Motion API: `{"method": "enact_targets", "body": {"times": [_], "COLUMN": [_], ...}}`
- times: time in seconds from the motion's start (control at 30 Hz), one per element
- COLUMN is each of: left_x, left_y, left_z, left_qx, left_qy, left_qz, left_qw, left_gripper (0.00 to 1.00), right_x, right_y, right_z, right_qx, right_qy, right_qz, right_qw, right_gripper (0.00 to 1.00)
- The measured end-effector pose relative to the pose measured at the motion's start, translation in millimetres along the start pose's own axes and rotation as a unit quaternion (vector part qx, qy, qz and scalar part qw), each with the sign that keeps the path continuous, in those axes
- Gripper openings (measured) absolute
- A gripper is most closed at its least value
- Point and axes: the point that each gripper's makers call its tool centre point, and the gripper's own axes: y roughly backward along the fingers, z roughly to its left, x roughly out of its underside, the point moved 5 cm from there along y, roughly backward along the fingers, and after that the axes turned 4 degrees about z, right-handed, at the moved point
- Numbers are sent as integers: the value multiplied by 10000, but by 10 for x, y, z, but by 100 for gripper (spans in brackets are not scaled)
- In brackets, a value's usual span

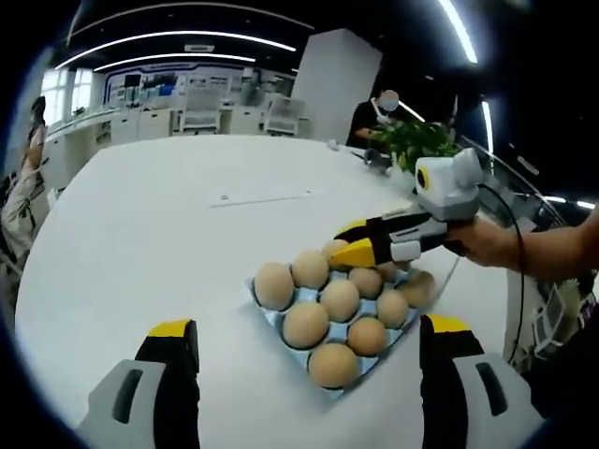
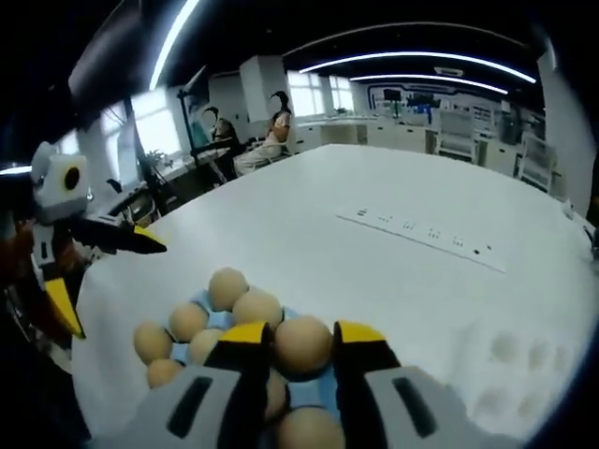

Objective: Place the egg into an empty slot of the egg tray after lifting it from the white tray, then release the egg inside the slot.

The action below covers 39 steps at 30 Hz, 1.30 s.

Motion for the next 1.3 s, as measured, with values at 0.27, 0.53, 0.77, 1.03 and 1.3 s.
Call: {"method": "enact_targets", "body": {"times": [0.27, 0.53, 0.77, 1.03, 1.3], "left_x": [-63, -47, -41, -68, -89], "left_y": [9, 40, 58, 82, 118], "left_z": [25, -67, -151, -34, 21], "left_qx": [-50, 49, 178, -67, -160], "left_qy": [301, 464, 572, 586, 634], "left_qz": [-259, -194, -220, -293, -341], "left_qw": [9992, 9987, 9980, 9978, 9973], "left_gripper": [99, 99, 99, 99, 99], "right_x": [-77, -98, 140, 770, 914], "right_y": [168, 669, 1564, 1867, 1744], "right_z": [-38, -408, -1332, -1877, -2022], "right_qx": [146, 1030, 2854, 3629, 3662], "right_qy": [-39, -503, -1265, -1512, -1535], "right_qz": [-204, -867, -1395, -725, -516], "right_qw": [9997, 9896, 9397, 9166, 9163], "right_gripper": [26, 26, 27, 27, 28]}}
